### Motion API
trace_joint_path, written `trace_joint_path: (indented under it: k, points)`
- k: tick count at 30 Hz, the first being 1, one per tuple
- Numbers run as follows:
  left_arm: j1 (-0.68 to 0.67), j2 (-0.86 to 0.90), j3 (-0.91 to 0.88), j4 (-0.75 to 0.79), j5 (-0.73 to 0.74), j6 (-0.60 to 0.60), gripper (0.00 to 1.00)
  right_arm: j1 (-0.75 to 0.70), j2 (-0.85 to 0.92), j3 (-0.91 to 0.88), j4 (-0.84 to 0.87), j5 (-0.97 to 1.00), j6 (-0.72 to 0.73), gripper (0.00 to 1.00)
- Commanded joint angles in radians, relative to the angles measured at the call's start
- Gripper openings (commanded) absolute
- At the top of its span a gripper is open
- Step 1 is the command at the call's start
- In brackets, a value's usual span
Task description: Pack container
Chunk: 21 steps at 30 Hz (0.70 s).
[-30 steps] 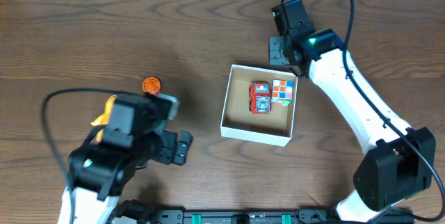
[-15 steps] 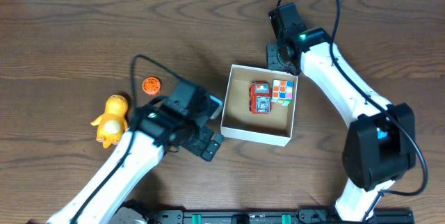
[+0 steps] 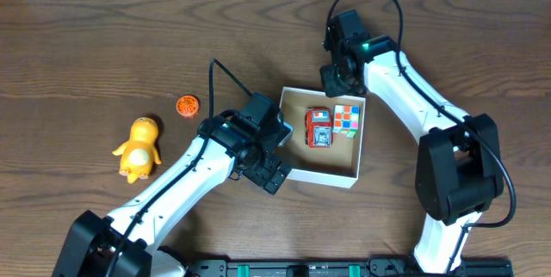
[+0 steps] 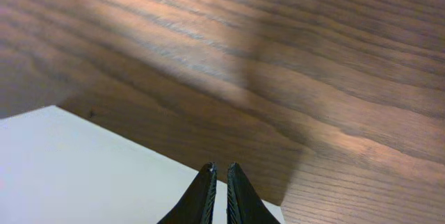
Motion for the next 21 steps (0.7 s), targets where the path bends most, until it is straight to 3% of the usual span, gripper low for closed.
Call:
trace_joint_path:
  k: [1,21]
  points:
    - [-0.002,-0.001,-0.01,-0.001,-0.051,0.008,0.98,0.019,0.016,-0.003,-0.007,-0.059,-0.074,0.09]
    - [-0.002,-0.001,-0.01,-0.004,-0.057,-0.006,0.98,0.037,0.016,-0.003,-0.006,-0.215,-0.236,0.09]
